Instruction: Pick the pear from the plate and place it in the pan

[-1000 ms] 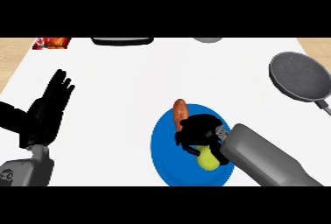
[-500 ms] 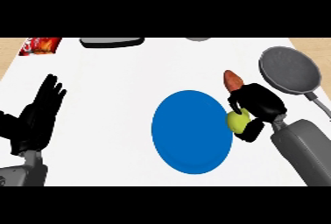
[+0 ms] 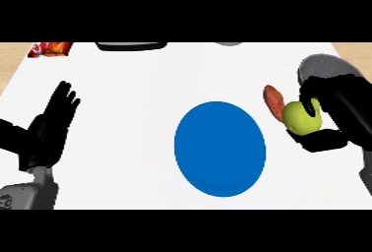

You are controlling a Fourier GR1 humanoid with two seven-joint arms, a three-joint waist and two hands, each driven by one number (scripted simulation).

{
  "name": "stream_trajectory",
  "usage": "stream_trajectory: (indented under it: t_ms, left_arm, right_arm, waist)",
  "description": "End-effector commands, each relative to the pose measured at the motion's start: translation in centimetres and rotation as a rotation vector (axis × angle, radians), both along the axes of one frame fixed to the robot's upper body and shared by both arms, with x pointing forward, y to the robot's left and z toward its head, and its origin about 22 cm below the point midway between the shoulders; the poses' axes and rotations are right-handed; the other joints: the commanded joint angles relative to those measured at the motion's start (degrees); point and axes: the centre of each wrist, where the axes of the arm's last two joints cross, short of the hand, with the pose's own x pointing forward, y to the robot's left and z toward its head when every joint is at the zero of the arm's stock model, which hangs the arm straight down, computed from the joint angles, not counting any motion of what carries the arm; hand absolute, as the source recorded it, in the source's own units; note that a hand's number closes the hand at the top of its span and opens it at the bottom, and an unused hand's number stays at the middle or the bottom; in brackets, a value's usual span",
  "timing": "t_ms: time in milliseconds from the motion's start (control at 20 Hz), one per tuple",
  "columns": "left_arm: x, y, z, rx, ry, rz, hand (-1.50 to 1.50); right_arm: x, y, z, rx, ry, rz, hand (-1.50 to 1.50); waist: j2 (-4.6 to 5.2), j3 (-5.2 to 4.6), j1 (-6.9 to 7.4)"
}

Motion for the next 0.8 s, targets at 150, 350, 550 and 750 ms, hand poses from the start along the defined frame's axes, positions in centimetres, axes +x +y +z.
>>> stream_trajectory:
  t_ms: [150, 350, 550, 750]
  left_arm:
    - [1.3, -0.8, 0.6, -0.002, -0.009, -0.025, 0.0]
    - [0.2, -0.4, -0.6, -0.009, 0.0, -0.04, 0.0]
    - [0.0, -0.9, 1.5, -0.011, -0.012, -0.057, 0.0]
    - [1.5, -1.7, -0.2, -0.01, -0.02, -0.072, 0.0]
  right_arm:
    - [-1.8, -3.0, 7.0, 0.106, -0.062, -0.117, 1.5]
    - [0.7, -7.9, 3.4, 0.169, -0.093, -0.205, 1.5]
    - [1.8, -11.0, 3.7, 0.2, -0.083, -0.267, 1.5]
    - [4.9, -15.3, 2.4, 0.264, -0.127, -0.293, 1.5]
  waist:
    - [0.57, 0.02, 1.99]
    - [0.84, 0.07, 2.74]
    - [0.75, 0.07, 2.96]
    - [1.24, 0.11, 3.71]
